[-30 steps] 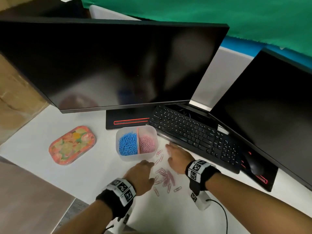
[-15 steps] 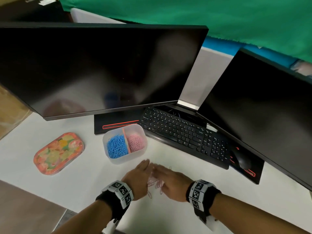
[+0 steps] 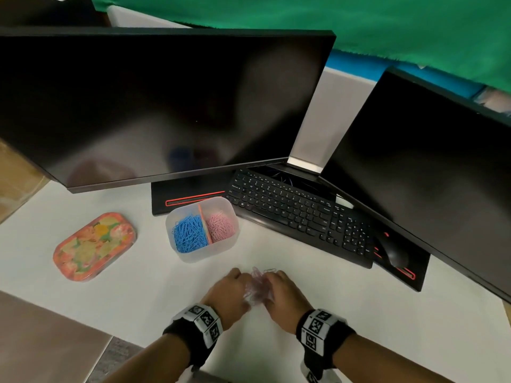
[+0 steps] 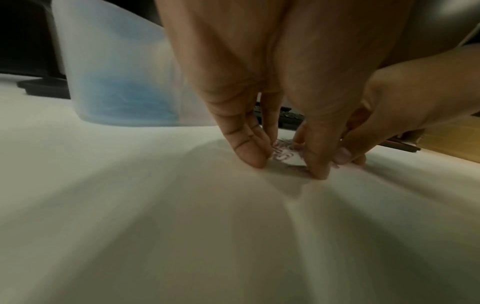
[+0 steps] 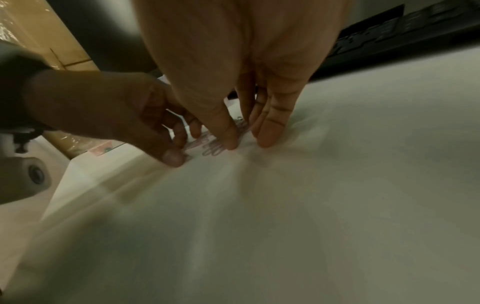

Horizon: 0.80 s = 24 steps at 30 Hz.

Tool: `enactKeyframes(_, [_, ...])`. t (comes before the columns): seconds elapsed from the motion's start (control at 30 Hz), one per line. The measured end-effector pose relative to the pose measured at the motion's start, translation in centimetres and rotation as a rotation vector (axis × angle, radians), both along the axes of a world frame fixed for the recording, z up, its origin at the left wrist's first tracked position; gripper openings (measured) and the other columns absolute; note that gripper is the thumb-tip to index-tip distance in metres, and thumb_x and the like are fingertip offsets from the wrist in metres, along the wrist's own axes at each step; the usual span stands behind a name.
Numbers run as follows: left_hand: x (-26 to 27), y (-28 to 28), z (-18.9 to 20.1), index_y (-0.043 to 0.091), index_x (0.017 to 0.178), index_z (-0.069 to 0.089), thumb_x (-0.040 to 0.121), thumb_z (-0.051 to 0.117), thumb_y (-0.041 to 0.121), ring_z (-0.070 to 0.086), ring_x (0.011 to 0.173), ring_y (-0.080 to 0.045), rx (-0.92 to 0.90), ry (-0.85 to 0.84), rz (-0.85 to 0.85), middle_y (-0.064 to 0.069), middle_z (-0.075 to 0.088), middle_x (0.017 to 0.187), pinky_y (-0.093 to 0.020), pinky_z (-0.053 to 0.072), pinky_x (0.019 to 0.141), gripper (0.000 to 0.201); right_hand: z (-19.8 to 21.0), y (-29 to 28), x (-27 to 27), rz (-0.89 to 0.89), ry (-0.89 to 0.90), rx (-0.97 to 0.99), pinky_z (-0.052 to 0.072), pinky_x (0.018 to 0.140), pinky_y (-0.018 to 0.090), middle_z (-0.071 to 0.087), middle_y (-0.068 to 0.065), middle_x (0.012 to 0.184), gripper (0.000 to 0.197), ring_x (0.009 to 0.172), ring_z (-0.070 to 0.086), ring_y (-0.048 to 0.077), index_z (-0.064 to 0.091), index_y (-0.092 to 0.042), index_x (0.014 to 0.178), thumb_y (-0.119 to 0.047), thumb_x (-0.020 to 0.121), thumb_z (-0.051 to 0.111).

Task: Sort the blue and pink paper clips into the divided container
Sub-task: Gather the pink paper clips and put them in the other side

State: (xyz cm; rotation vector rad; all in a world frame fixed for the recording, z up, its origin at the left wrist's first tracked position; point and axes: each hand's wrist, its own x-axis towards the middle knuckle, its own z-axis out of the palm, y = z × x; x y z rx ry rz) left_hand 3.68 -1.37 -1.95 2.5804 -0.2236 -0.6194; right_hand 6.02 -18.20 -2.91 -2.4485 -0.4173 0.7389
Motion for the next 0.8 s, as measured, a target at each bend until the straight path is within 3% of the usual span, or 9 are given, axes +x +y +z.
enactKeyframes(0.1, [0.4,-0.3,0.0,0.017,0.116,0.058,0.085,0.058,0.022,0.058,0.103,-0.024,-0.033,-0.018,0.096,-0.004,0.057,0.112,-0.031,0.047,0.088,0.031,0.2,0.7,0.4,-0.007,0.045,0.035,0.050,0.095,0.035,0.049,-0.001,0.117,0.045,0.106,0.058,0.020,0.050,-0.021,0.121,-0.024,0.080,0.069])
enactKeyframes(0.27, [0.4,0.6,-0.6,0.017,0.122,0.052,0.082,0.064,0.020,0.060,0.102,-0.025,-0.012,0.021,0.209,-0.003,0.054,0.116,-0.030,0.048,0.087,0.042,0.9,0.4,1.7,0.165,-0.046,-0.243,0.048,0.091,0.036,0.034,0.003,0.127,0.099,0.114,0.046,0.025,0.019,-0.024,0.143,-0.048,0.066,0.077])
enactKeyframes(0.33, [0.4,0.6,-0.8,0.017,0.120,0.055,0.083,0.064,0.020,0.060,0.102,-0.023,-0.001,0.011,0.199,-0.003,0.057,0.114,-0.028,0.046,0.086,0.038,0.6,0.8,2.1,0.202,-0.053,-0.240,0.049,0.086,0.033,0.036,0.003,0.123,0.088,0.108,0.051,0.026,0.029,-0.025,0.137,-0.047,0.067,0.077])
enactKeyframes(0.43, [0.6,0.2,-0.6,0.018,0.103,0.067,0.087,0.056,0.019,0.062,0.095,-0.021,-0.006,-0.014,0.189,-0.004,0.066,0.103,-0.028,0.049,0.083,0.020,0.1,1.6,2.7,0.182,-0.066,-0.170,0.049,0.082,0.032,0.045,0.003,0.117,0.058,0.102,0.059,0.028,0.046,-0.022,0.125,-0.042,0.077,0.072])
enactKeyframes(0.57, [1.0,-0.5,-0.2,0.016,0.100,0.070,0.091,0.048,0.014,0.061,0.090,-0.022,-0.025,-0.072,0.169,-0.006,0.067,0.099,-0.028,0.048,0.080,0.024,0.2,2.0,3.0,0.160,-0.067,-0.091,0.050,0.086,0.035,0.058,0.006,0.112,0.034,0.102,0.060,0.027,0.059,-0.016,0.118,-0.034,0.089,0.060])
enactKeyframes(0.8, [2.2,-0.2,-0.4,0.018,0.095,0.073,0.089,0.054,0.017,0.063,0.090,-0.021,-0.086,-0.048,0.269,-0.004,0.071,0.096,-0.028,0.048,0.079,0.020,0.0,2.2,3.6,0.122,-0.070,-0.026,0.052,0.083,0.036,0.064,0.008,0.104,0.022,0.094,0.062,0.026,0.066,-0.012,0.108,-0.025,0.092,0.058])
